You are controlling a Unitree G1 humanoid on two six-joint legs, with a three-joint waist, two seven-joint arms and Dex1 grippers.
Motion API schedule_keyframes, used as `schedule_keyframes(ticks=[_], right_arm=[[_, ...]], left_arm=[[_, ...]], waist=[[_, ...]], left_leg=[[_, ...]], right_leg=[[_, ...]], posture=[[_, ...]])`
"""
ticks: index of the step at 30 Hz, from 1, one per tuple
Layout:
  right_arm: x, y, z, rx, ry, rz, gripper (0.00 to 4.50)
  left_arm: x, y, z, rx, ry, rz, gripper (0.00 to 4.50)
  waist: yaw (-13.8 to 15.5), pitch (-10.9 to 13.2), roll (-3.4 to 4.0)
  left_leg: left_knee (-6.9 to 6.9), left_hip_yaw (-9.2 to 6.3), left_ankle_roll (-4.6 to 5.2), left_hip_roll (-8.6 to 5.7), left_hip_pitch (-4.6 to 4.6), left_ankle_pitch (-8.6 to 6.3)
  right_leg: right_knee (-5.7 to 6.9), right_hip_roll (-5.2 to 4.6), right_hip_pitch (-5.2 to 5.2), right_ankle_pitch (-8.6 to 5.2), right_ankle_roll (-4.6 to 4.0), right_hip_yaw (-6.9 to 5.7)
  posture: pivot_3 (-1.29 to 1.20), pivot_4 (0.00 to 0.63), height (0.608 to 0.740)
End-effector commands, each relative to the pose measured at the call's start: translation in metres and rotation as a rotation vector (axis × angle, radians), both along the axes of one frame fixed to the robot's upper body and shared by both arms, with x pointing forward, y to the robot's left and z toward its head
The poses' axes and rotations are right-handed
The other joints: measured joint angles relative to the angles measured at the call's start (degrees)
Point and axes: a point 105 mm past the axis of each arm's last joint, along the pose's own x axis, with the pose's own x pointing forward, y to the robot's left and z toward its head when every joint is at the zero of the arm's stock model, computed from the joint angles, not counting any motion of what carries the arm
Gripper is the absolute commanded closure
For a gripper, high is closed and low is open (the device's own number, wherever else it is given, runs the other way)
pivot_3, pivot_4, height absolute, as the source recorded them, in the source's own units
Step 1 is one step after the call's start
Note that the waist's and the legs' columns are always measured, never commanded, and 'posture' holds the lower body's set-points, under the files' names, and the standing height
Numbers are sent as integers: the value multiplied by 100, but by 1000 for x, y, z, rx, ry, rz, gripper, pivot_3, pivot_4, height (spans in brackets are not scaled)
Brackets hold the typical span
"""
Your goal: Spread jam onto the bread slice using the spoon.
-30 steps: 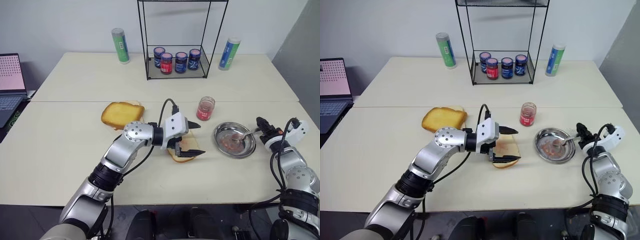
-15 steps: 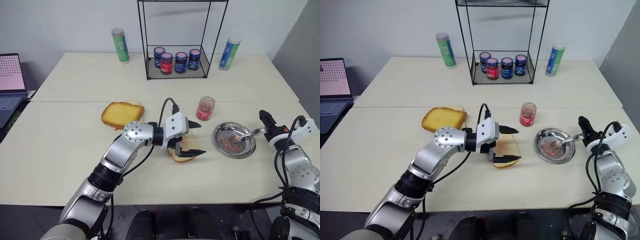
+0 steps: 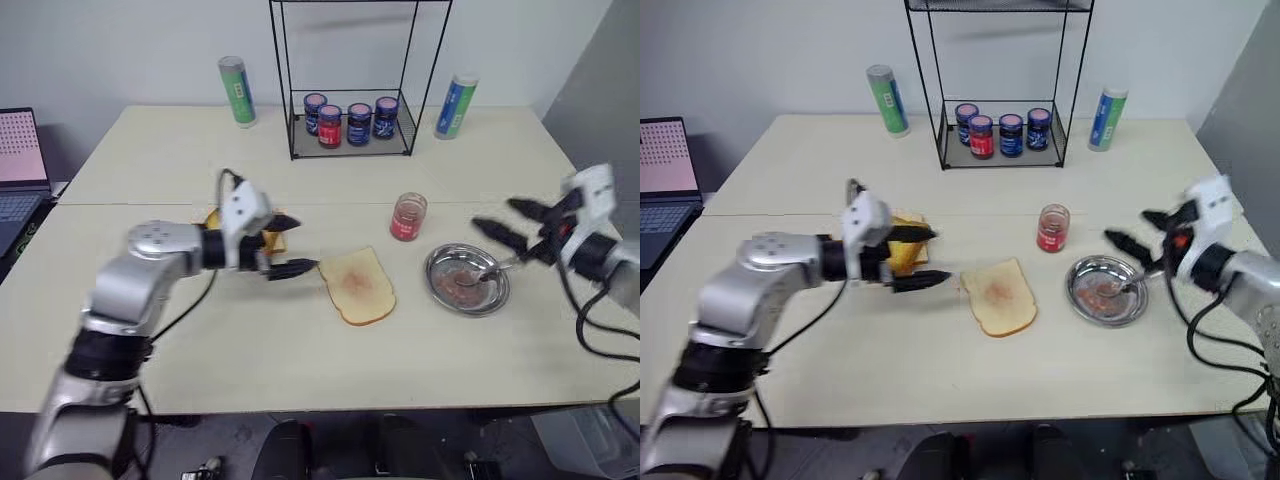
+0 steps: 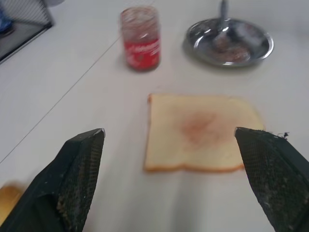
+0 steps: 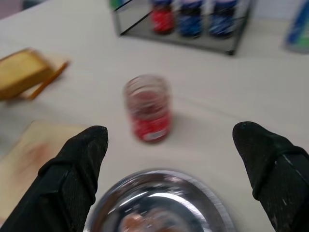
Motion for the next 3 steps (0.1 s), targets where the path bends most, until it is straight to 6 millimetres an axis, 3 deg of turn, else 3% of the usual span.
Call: schedule_keyframes(ticks=[1, 3], right_arm=[[-29, 16, -3, -110, 48, 203, 36], [-31, 18, -6, -116, 57, 218, 36]], left_arm=[[-15, 18, 10, 21, -5, 12, 0], [-19, 21, 12, 7, -6, 28, 0]], waist=[[30, 4, -5], [43, 6, -8]], left_leg=[[0, 1, 0, -9, -3, 0], [11, 8, 0, -17, -4, 0]], right_leg=[[-2, -7, -1, 0, 0, 0], [-8, -27, 4, -1, 13, 3]], posture=[[0, 150, 740], [0, 150, 740]])
